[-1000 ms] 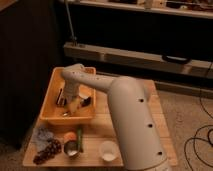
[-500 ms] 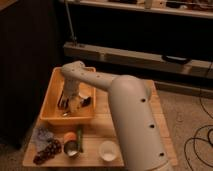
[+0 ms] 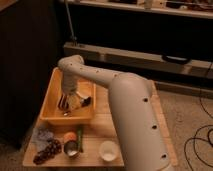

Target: Place fork in table surface

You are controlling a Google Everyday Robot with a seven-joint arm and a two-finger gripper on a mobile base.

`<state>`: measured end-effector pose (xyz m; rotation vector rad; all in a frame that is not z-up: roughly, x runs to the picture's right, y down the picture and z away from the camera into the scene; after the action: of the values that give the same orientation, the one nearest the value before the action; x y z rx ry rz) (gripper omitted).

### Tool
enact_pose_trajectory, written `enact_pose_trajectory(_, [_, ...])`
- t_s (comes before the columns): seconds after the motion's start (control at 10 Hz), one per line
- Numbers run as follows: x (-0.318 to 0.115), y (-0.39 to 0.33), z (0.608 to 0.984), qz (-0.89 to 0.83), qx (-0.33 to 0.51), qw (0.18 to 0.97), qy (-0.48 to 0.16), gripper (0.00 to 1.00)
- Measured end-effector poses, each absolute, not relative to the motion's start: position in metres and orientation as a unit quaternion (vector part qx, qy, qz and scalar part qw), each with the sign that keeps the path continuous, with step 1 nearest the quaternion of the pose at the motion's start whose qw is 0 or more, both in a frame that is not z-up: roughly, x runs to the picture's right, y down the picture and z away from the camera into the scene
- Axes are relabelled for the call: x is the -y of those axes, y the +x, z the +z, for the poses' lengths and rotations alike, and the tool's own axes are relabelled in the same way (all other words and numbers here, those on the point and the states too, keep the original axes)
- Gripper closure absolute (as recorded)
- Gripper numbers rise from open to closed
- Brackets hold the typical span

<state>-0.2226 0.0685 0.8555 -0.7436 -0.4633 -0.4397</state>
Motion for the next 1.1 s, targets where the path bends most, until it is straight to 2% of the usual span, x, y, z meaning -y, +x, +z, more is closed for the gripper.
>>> enact_pose_trajectory(0.3, [-0.087, -0.183, 0.880, -0.207, 0.198, 0.895, -0.341, 0.20])
enact_pose_trajectory(0.6, [-0.083, -0.173, 0.880, -0.210, 0.185, 0.903, -0.327, 0.20])
enact_pose_trajectory(1.1, [-0.090, -0.189, 0.891, -0.229, 0.185, 0.894, -0.337, 0.20])
